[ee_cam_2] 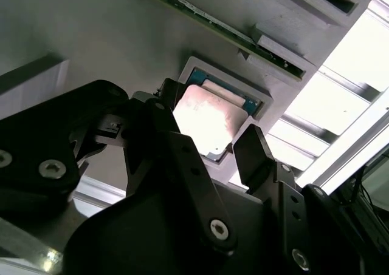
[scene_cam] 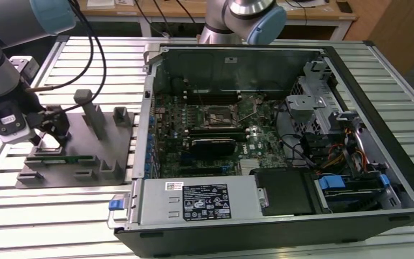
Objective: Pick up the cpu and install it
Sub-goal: 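Pick up the cpu and move it towards the insertion slot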
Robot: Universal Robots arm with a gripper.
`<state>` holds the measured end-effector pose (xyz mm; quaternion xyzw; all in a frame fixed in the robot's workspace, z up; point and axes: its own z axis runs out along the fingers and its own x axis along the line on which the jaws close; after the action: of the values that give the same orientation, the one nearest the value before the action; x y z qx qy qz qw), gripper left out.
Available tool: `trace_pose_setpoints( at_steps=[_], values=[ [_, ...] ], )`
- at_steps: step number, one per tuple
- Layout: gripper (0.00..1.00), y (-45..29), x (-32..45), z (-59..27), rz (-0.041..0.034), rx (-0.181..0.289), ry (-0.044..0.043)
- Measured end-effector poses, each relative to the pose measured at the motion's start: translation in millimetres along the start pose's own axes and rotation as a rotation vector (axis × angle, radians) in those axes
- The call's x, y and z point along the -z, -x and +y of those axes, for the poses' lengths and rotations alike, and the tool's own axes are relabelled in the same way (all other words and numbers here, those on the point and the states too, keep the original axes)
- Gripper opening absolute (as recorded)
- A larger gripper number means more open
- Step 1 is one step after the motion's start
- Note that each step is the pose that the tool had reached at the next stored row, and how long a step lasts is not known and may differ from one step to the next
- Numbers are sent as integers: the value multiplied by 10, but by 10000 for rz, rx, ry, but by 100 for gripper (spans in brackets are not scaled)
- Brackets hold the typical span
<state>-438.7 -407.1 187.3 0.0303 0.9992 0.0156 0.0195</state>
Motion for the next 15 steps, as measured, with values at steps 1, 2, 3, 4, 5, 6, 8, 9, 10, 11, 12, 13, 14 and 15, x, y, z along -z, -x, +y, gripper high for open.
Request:
trace_pose_setpoints(
  at_steps=[1, 2, 3, 4, 5, 6, 8, 9, 10, 11, 12, 13, 14, 15],
  values=[
    [65, 0, -4, 0, 1, 0, -1],
    [65, -1, -6, 0, 1, 0, -2],
    [65, -1, -7, -1, 3, 0, -2],
    [65, -1, -9, 0, 2, 0, -2],
    [65, -1, -14, 0, 0, 0, 0],
    [65, -1, -17, 0, 0, 1, 0],
    [65, -1, -21, 3, 1, 1, -1],
    [65, -1, -23, 5, 1, 2, -1],
    [65, -1, -27, 6, 0, 2, 0],
    [65, -2, -30, 7, 0, 3, 0],
    [65, -2, -32, 8, 1, 4, -3],
    [65, -2, -36, 9, 1, 5, -3],
    [65, -2, -41, 9, -1, 6, -2],
    [65, -3, -43, 10, 1, 7, -4]
  ],
)
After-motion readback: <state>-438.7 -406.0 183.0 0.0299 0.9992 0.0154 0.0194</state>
